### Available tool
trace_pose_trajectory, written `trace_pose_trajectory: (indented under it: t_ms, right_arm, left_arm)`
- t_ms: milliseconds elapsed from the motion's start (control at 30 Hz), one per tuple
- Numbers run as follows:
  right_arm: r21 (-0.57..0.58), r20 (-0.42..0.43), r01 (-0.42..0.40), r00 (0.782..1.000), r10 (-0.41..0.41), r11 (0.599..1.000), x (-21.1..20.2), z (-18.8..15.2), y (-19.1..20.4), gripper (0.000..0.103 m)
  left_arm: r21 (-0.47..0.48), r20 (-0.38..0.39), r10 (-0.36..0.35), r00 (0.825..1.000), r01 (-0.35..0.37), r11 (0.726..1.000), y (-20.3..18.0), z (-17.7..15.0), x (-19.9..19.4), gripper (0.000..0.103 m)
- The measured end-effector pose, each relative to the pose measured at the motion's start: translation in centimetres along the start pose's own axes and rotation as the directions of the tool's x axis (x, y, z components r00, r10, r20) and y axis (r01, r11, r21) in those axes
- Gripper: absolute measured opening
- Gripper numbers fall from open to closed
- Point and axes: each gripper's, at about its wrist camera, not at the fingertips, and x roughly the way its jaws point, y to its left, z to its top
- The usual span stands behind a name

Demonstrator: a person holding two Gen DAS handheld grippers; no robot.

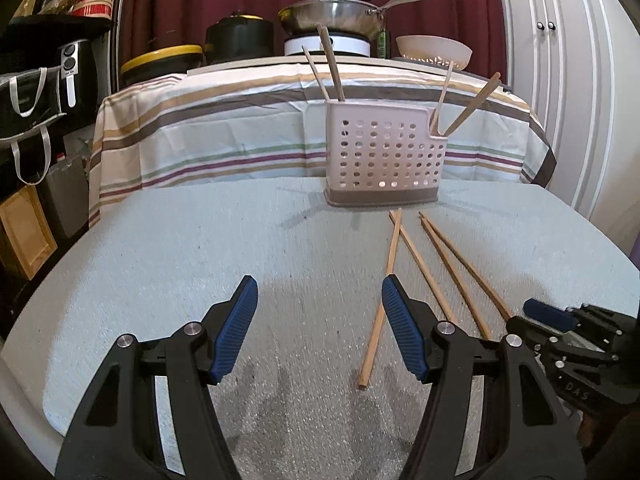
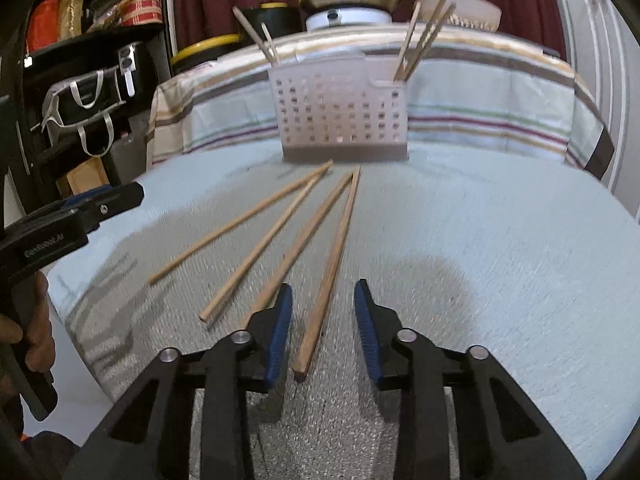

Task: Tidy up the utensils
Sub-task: 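Lower both open tools toward the remaining chopsticks on the floor, then close the left tool on a chopstick while the right tool grasps another chopstick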

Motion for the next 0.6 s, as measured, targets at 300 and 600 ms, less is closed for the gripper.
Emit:
trace_pose_trajectory:
  t_ms: [300, 600]
  right_arm:
    - [0.041, -0.01, 0.044, 0.999, -0.043, 0.998, -0.1, -0.2, -1.5, 0.012]
    - [0.074, -0.015, 0.065, 0.998, -0.064, 0.995, -0.4, 0.0, -3.2, 0.011]
  left_arm:
    - [0.008, -0.04, -0.018, 0.999, 0.018, 1.0, -0.7, -1.4, 1.0, 0.061]
    - [0.003, -0.086, -0.041, 0.995, 0.042, 0.999, -1.1, -2.4, 2.1, 0.055]
